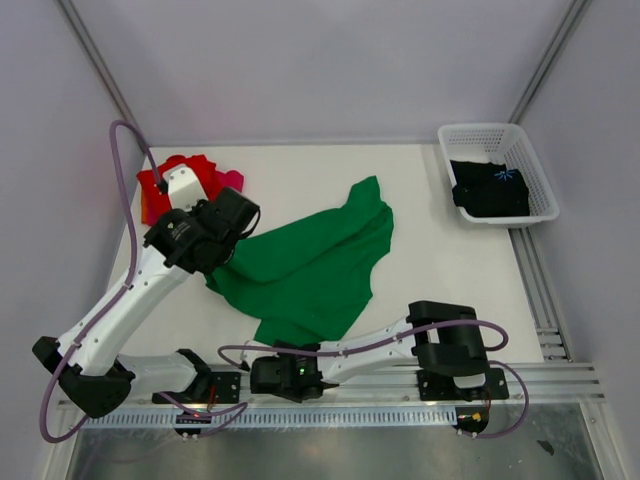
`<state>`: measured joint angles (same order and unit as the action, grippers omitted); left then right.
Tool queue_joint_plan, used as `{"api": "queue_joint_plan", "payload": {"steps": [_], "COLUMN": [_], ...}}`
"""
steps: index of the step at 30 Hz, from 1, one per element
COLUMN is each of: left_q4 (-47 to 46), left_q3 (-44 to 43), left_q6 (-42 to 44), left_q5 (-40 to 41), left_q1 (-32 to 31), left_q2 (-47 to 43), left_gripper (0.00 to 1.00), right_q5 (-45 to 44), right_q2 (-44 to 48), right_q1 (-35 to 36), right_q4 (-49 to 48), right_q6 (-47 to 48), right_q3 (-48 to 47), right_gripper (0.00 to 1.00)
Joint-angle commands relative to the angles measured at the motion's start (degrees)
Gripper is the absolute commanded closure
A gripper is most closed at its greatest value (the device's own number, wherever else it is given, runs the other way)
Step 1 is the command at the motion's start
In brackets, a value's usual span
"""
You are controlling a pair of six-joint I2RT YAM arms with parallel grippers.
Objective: Fold and stack the t-shirts
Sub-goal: Flatten out the tshirt
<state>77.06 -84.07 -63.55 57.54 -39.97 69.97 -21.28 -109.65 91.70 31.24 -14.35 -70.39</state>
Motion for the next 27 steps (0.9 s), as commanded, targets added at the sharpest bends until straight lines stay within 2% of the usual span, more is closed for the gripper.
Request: {"api": "queue_joint_plan", "payload": {"steps": [1,17,19,20,21,23,24,27], "left_q4": [1.8,0.0,-0.2,-0.4,-0.3,-0.5,-0.5,-1.0], "left_q3": [-0.9,0.5,0.6,0.8,0.7,0.9,1.1,1.7], "left_q6": [0.4,0.4,0.4,0.6,0.6,0.4,0.3,-0.1], "left_q5": [0.6,-0.2,-0.1,-0.1,-0.2,-0.4,-0.8,-1.5], "left_q1": [0.3,0.2,0.3,0.3,0.3,0.3,0.3,0.3], "left_q2": [-0.5,-0.2,-0.1,0.0,0.1,0.2,0.2,0.4], "left_gripper": [0.89,0.89,0.89,0.89,0.89,0.89,0.89,0.89], "right_q5": [-17.9,-18.8,-19.1,-19.1,-19.0,-18.4,-17.8,-17.9], "right_q2": [-3.2,-0.2,0.1,0.7,1.3,2.9,3.0,3.2], "right_q1": [-7.5,-9.2,-9.2,-9.2,-9.2,-9.6,-9.9,-10.1], "right_q4": [3.6,7.9,8.7,8.9,8.9,8.0,8.0,8.1], "right_q6": [-3.0,-4.4,-4.5,-4.4,-4.4,-4.4,-4.4,-4.5], "right_q3": [3.2,1.8,1.4,1.6,1.8,2.7,2.9,2.9], "right_gripper": [0.34,0.35,0.42,0.5,0.64,0.78,0.9,0.96]}}
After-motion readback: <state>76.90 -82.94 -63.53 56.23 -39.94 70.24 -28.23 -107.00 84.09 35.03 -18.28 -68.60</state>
